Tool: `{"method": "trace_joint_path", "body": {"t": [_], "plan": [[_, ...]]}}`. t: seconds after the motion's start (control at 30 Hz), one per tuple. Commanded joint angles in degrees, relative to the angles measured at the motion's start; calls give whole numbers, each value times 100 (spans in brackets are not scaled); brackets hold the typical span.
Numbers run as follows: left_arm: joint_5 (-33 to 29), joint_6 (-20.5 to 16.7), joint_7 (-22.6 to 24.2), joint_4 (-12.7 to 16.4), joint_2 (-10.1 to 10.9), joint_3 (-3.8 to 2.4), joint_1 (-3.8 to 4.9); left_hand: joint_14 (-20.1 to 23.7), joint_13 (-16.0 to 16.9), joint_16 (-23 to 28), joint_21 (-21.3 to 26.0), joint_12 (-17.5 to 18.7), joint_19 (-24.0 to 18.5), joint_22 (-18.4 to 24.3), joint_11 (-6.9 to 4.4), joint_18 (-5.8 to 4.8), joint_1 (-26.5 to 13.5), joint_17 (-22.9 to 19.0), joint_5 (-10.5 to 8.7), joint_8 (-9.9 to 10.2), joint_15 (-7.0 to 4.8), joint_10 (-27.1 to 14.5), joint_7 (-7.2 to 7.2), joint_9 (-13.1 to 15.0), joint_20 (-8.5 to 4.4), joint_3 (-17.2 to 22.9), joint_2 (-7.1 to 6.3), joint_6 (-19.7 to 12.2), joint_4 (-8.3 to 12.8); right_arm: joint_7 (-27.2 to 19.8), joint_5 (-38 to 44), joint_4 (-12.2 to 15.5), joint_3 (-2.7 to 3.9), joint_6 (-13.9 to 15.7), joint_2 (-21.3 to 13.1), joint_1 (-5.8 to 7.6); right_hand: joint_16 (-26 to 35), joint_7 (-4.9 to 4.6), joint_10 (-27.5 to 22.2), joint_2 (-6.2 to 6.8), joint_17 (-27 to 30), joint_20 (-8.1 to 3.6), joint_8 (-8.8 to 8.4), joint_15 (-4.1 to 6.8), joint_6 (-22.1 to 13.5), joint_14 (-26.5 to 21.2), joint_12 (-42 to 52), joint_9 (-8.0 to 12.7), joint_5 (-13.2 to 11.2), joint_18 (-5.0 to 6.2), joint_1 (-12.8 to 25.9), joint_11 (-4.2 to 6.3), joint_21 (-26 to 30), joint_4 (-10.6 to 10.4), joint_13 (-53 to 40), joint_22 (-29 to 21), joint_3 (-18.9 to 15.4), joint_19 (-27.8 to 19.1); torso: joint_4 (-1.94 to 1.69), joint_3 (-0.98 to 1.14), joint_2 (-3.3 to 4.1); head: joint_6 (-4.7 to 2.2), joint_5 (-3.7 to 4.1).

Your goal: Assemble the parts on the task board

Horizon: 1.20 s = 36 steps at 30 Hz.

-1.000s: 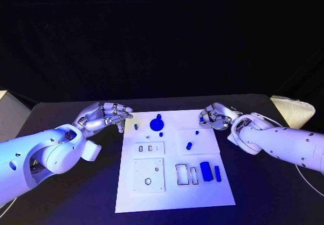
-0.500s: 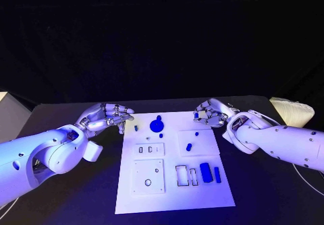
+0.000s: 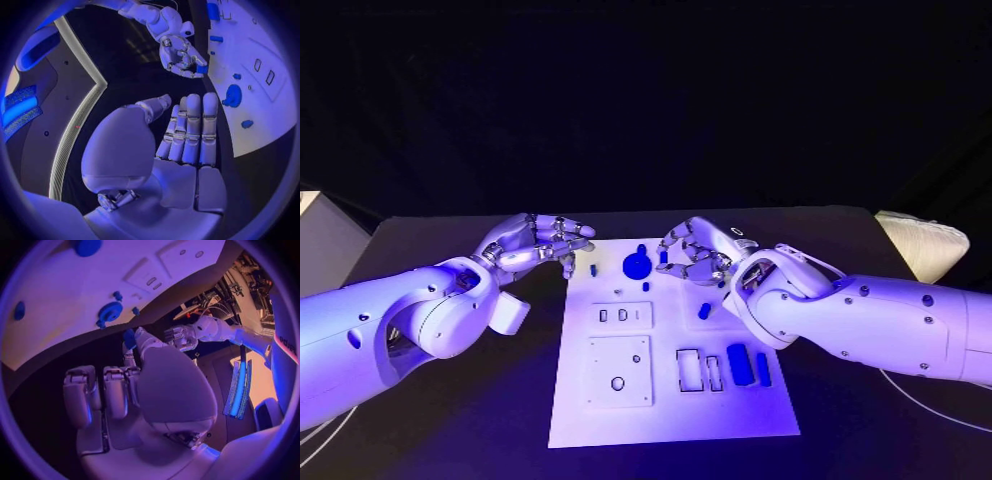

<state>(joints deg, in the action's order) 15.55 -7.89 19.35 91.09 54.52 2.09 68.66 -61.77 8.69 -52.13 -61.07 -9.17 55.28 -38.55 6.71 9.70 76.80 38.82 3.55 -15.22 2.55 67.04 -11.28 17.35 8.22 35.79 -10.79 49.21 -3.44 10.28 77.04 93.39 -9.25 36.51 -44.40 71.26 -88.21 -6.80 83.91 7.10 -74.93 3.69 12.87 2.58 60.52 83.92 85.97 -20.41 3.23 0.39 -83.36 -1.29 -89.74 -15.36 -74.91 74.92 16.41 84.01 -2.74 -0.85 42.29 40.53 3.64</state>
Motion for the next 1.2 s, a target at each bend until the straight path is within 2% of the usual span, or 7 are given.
{"method": "trace_joint_path", "body": {"t": [0.03, 0.27, 0.37, 0.47, 0.63, 0.93, 1.2], "plan": [[20, -7, -40, 1, -36, -2, 3, -85, 56, -41, -113, -94, 130, -141, -28, 11, -56, 27, -18, -46, -13, 86, 33, 16, -8, -24, 24, 44, 52, 718, 741, 93, -10, 67, 145, -78, 0, 152, 362, 20, -1122, -41, 28, 32, 155, 514, 43, -159, -6, -39, 40, 40, -26, -15, -1235, 1508, 10, 599, -10, -37, -37, 60, -51], [74, -25, -113, 0, -66, -1, 3, -465, 439, -609, -538, -595, 545, -729, -114, -96, -101, 644, -12, -107, -89, 111, 102, 61, -79, -134, 80, 94, 157, 1048, 1124, 123, -42, 0, 491, -297, 2, 155, 373, 41, -1118, -44, 37, 36, 150, 514, 57, -161, 6, -39, 52, 44, -26, -14, -1245, 1508, 13, 599, -6, -51, -42, 114, -99], [126, -19, -161, 2, -71, -1, 4, -862, 686, -1216, -810, -904, 813, -1127, -137, -168, -127, 1405, -13, -119, -107, 8, 110, 72, -99, -165, 98, 79, 192, 1150, 1279, 98, -54, -47, 620, -406, 6, 156, 380, 47, -1110, -46, 38, 37, 146, 512, 66, -161, 10, -39, 54, 45, -26, -13, -1253, 1508, 16, 599, -4, -41, -35, 129, -121], [182, 1, -223, 6, -70, -1, 4, -1518, 1121, -2141, -1436, -1472, 1516, -2133, -175, -353, -165, 2587, -13, -135, -141, -165, 135, 83, -137, -171, 108, 59, 228, 1225, 1429, 58, -63, -80, 726, -502, 6, 156, 385, 59, -1110, -47, 41, 38, 142, 513, 74, -161, 13, -39, 58, 46, -26, -12, -1259, 1508, 17, 599, -13, -37, -31, 150, -126], [307, 62, -332, 8, -74, -1, 4, -2118, 1603, -2870, -1998, -2130, 2207, -3141, -207, -547, -218, 3659, -11, -148, -178, -358, 157, 92, -176, -122, 100, 27, 228, 1309, 1638, 11, -73, -105, 840, -613, 9, 155, 387, 69, -1104, -48, 43, 39, 139, 511, 76, -161, 15, -39, 62, 46, -26, -11, -1260, 1508, 18, 599, -22, -33, -29, 188, -138], [535, 74, -471, 3, -77, 0, 4, -2544, 2217, -3404, -2282, -3015, 2566, -3696, -224, -658, -296, 4524, -14, -181, -196, -574, 178, 118, -197, -53, 49, -3, 209, 1386, 1875, -53, -77, -94, 931, -751, 7, 154, 391, 86, -1109, -51, 48, 40, 132, 513, 81, -161, 22, -39, 73, 46, -26, -13, -1264, 1508, 19, 599, -6, -27, -28, 246, -169], [602, 77, -529, -2, -72, 0, 4, -2604, 2353, -3488, -2353, -3218, 2658, -3843, -225, -687, -311, 4657, -14, -194, -192, -654, 179, 127, -196, -30, 42, -14, 205, 1444, 2002, -132, -77, -96, 955, -817, 2, 154, 398, 100, -1120, -52, 51, 41, 129, 516, 90, -161, 28, -39, 80, 45, -26, -14, -1271, 1508, 21, 599, -7, -27, -24, 297, -170]]}}
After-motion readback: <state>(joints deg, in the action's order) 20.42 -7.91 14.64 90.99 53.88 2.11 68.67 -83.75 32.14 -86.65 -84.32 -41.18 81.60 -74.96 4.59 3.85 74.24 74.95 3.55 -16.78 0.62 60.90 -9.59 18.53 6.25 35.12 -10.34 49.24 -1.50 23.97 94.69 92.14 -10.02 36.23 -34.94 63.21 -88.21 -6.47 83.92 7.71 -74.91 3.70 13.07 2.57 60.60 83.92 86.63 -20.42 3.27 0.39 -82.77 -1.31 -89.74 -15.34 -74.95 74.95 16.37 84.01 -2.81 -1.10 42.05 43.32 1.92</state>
